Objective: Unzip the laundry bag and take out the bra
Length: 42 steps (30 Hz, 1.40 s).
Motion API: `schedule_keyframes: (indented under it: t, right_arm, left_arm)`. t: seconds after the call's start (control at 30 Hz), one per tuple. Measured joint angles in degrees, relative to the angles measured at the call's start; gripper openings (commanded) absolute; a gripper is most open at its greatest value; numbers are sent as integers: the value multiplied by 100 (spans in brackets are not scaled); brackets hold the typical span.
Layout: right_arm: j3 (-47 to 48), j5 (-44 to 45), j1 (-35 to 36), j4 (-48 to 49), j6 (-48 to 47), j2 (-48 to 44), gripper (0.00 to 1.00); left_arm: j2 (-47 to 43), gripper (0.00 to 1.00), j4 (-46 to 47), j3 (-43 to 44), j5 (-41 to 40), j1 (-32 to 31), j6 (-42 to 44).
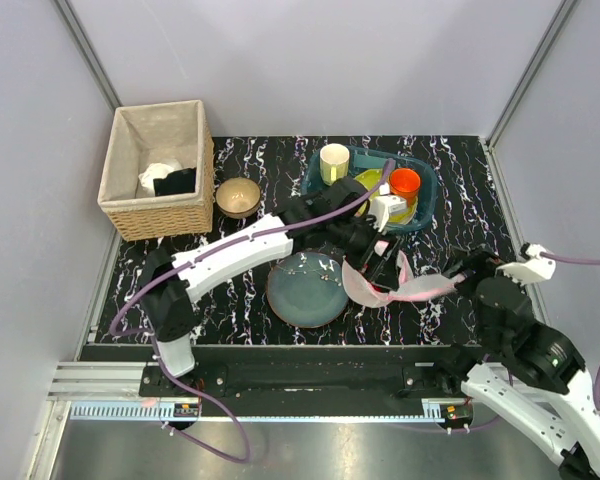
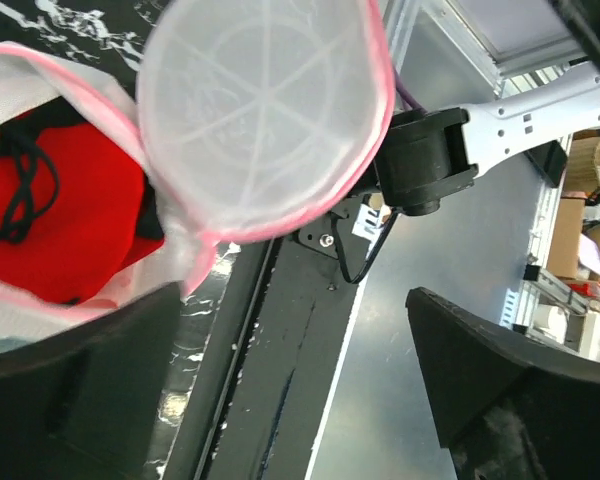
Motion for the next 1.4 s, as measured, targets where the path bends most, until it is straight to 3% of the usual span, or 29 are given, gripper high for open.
schedule_keyframes:
  t: [0.17, 0.3, 0.43, 0.6, 0.7, 0.73, 0.77, 0.8, 0.83, 1.0, 1.2, 1.4]
  right_arm:
    - [-2, 136, 0, -190, 33, -249, 79]
    - [-7, 0, 0, -234, 81, 118, 80]
    - [-7, -354, 0, -195, 105, 999, 91]
    - [-92, -872, -142, -140, 208, 1676, 93]
    - [-297, -1530, -640, 9, 258, 1832, 94]
    - [-385, -1762, -828, 81, 280, 1888, 94]
    - [-459, -1954, -960, 138, 310, 1941, 94]
    - [-557, -2197, -1113, 219, 352, 2009, 94]
    - [-660, -2420, -1215, 295, 400, 2085, 94]
    - [-1294, -3250, -1394, 739, 717, 2310, 93]
    - [-1950, -3670, -1438, 1147, 1191, 2046, 82]
    - [-2251, -3668, -1443, 1272, 1565, 1600, 91]
  left_arm:
    - [-428, 94, -245, -96, -243, 243, 398]
    - [-664, 90, -125, -160, -409, 660, 214]
    - [-262, 89, -20, -164, -815, 975, -114]
    - [671, 86, -52, -208, -1067, 927, -372]
    - [997, 68, -157, -243, -1137, 846, -426]
    - [1056, 53, -157, -243, -1161, 824, -450]
    - [1102, 15, -160, -240, -1176, 813, -466]
    - [1139, 3, -160, -234, -1198, 793, -496]
    - [1176, 0, -162, -219, -1222, 780, -531]
    - [1314, 0, -157, -162, -1327, 769, -610]
    - [1311, 0, -133, -177, -1464, 769, -699]
    - [1303, 0, -125, -214, -1521, 769, -752]
